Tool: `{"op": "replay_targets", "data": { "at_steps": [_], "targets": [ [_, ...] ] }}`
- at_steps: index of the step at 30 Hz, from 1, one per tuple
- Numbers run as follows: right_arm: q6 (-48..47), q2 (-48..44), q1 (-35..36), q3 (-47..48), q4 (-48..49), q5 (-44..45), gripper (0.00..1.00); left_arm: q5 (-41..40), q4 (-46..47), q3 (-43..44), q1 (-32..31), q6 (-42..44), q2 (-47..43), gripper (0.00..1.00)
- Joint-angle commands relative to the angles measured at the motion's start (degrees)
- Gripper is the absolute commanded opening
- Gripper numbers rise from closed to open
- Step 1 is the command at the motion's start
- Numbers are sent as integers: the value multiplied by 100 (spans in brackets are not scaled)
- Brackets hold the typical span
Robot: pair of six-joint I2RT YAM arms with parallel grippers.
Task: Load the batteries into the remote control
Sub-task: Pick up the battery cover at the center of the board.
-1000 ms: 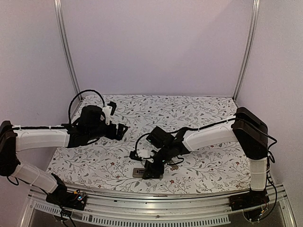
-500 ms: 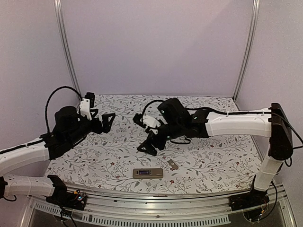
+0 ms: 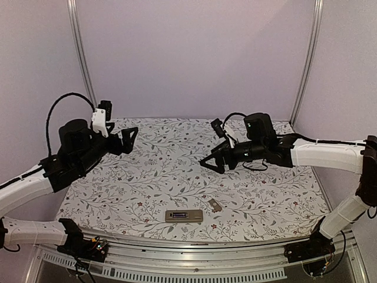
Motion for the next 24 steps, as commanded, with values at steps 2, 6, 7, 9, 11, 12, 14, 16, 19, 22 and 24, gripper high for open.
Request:
{"op": "replay_targets", "data": {
  "at_steps": [2, 6, 7, 9, 11, 12, 14, 16, 19, 22, 24],
  "targets": [
    [-2041, -516, 36, -133, -903, -521, 93, -238, -1233, 910, -53, 703, 421, 100],
    [-3187, -417, 42, -125, -1545, -279, 92, -701, -1294, 1168, 263, 1085, 903, 100],
    [-3441, -370, 42, -135, -1711, -157, 92, -655, -1276, 1204, 436, 1090, 1042, 100],
    [-3769, -248, 42, -132, -2003, 51, 91, -246, -1299, 1308, 911, 996, 1309, 100],
    [-4110, -122, 42, -80, -2386, 177, 89, 321, -1290, 1381, 1378, 698, 1529, 100],
    [-4267, -34, 42, -54, -2572, 247, 87, 547, -1258, 1387, 1535, 601, 1618, 100],
    [-4522, 83, 57, -30, -2906, 456, 84, 826, -1161, 1345, 1739, 510, 1727, 100],
    [-4717, 188, 74, -77, -3151, 689, 80, 1041, -1127, 1286, 1862, 376, 1750, 100],
    [-5074, 276, 115, -252, -3225, 970, 76, 1358, -1010, 1139, 2002, 279, 1706, 100],
    [-5384, 300, 156, -416, -2944, 854, 69, 1479, -1030, 1125, 2048, 313, 1678, 100],
    [-5722, 330, 183, -507, -2613, 718, 65, 1527, -1041, 1120, 2066, 331, 1668, 100]
  ]
}}
